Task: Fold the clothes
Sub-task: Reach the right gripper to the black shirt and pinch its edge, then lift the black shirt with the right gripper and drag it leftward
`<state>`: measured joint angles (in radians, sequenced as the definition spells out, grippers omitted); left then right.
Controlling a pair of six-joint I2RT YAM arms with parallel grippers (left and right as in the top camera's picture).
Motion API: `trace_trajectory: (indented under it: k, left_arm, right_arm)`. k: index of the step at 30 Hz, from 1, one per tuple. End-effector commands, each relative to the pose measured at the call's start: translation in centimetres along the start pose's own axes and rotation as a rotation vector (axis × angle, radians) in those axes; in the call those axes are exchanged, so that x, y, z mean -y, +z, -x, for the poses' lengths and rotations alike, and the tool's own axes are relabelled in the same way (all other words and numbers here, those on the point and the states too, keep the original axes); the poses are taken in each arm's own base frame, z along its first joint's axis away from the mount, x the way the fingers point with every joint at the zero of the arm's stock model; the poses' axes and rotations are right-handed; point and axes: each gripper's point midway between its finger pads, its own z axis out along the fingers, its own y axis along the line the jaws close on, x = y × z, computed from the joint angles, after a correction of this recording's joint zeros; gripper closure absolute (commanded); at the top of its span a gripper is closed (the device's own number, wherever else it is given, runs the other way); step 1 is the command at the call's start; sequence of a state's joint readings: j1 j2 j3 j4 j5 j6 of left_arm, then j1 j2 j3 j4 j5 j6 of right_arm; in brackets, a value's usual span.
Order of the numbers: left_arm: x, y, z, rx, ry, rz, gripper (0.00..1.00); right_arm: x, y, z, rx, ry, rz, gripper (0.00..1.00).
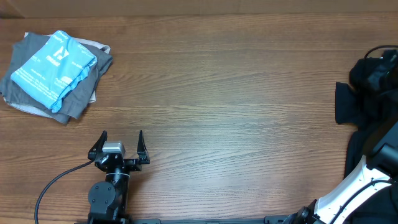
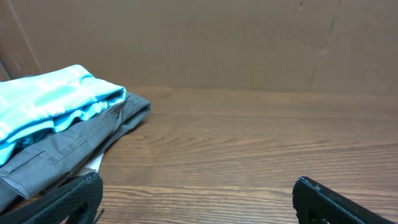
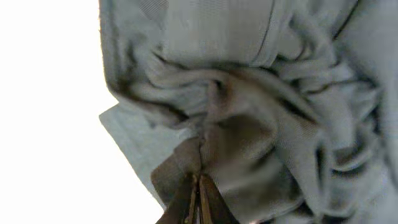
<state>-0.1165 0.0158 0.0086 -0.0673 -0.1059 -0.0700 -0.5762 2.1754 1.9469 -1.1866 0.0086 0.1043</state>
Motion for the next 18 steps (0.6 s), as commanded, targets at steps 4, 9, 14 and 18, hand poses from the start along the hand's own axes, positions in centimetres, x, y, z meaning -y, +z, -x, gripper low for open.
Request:
trace_trajectory:
  k: [4,9,14,18]
  left_arm:
    - [0.1,0.0,0.1,0.008,0.021,-0.007,0.00]
    - [0.1,0.0,0.1,0.008,0.021,-0.007,0.00]
    - [0.1,0.0,0.1,0.008,0.021,-0.007,0.00]
    - [0.1,0.0,0.1,0.008,0.021,-0.007,0.00]
  right_arm:
    - [-0.5,-3.8,1.8,0.058,0.009,0.047,0.96]
    - [-0.7,-4.0,0.6,-0.010,0.046,0.156,0.96]
    - [-1.4,-5.7,0.8,0.004,0.065,0.286,0.96]
    - [-0.3,-8.7,1.9,0.083,0.083,0.298,0.96]
